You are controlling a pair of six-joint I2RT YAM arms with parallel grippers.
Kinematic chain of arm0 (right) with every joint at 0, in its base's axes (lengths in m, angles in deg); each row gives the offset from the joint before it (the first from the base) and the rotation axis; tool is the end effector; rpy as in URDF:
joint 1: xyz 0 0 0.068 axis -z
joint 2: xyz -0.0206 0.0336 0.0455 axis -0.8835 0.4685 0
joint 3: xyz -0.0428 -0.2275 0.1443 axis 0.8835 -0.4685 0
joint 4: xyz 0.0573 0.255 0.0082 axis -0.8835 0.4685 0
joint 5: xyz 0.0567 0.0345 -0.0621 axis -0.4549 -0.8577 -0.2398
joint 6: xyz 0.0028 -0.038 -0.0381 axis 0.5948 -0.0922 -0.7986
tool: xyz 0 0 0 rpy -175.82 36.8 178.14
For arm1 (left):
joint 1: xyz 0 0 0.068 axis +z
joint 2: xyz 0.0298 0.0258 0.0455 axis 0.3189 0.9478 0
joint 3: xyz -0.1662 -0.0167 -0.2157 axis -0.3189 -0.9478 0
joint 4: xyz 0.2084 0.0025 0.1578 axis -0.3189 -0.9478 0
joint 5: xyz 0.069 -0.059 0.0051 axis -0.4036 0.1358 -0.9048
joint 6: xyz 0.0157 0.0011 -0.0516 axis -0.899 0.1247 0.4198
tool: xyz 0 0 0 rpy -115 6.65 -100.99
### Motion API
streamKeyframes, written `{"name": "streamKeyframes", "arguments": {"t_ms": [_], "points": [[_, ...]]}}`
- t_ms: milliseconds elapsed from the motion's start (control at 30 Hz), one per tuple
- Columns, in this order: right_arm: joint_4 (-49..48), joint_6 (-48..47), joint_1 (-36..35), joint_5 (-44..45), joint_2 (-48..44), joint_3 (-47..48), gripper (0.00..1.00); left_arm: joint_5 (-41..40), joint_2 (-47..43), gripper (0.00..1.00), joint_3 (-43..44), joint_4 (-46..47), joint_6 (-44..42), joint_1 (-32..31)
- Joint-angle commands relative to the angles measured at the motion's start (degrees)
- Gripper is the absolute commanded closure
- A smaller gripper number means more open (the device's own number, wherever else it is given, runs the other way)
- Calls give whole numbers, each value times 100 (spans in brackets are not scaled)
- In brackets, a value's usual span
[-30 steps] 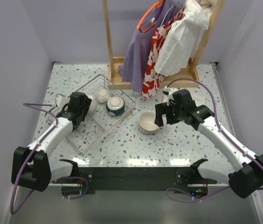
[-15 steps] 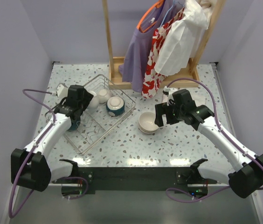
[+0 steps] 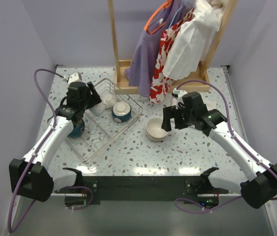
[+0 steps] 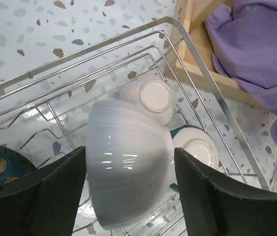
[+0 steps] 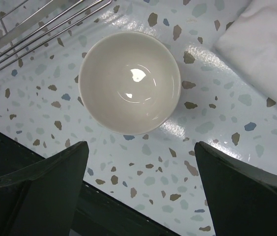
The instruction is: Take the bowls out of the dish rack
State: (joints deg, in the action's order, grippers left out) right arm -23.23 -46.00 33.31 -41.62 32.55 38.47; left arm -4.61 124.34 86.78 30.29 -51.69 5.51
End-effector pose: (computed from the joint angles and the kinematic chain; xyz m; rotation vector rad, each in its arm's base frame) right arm 0.2047 0.1173 0.3083 -0.3513 2.4177 0.4963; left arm 0.2664 -0.0528 0.3077 -0.5561 2.0531 -0.2366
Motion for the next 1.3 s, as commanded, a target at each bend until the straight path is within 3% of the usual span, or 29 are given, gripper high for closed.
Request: {"name": "streamKeyframes", "arguments": {"t_ms": [0, 333, 433, 467, 567, 633, 700, 867, 1100, 1267], "points": [[-12, 209, 10, -174, 101, 314, 6, 428, -19, 100, 334, 546, -1194, -28], [-74, 490, 10, -253, 163, 375, 6, 886, 437, 100, 545, 47, -1424, -37], [-56, 534, 10, -253, 181, 411, 6, 868, 447, 91, 423, 19, -1117, -37], [-56, 543, 10, -253, 198, 437, 6, 885, 447, 79, 388, 28, -1046, -37], [-21, 534, 10, -236, 225, 481, 6, 1044, 499, 66, 396, -94, -932, -37], [-21, 534, 10, -218, 234, 472, 6, 1289, 517, 64, 326, -87, -896, -37], [-21, 534, 10, -209, 277, 463, 6, 1761, 517, 55, 221, 71, -905, -37], [-39, 525, 10, -244, 374, 499, 6, 1870, 631, 41, 132, -25, -897, -63], [-48, 517, 10, -253, 471, 516, 6, 1834, 789, 36, 229, -323, -1116, -72], [-48, 508, 10, -235, 462, 472, 6, 2389, 860, 35, 281, -367, -1897, -264]]}}
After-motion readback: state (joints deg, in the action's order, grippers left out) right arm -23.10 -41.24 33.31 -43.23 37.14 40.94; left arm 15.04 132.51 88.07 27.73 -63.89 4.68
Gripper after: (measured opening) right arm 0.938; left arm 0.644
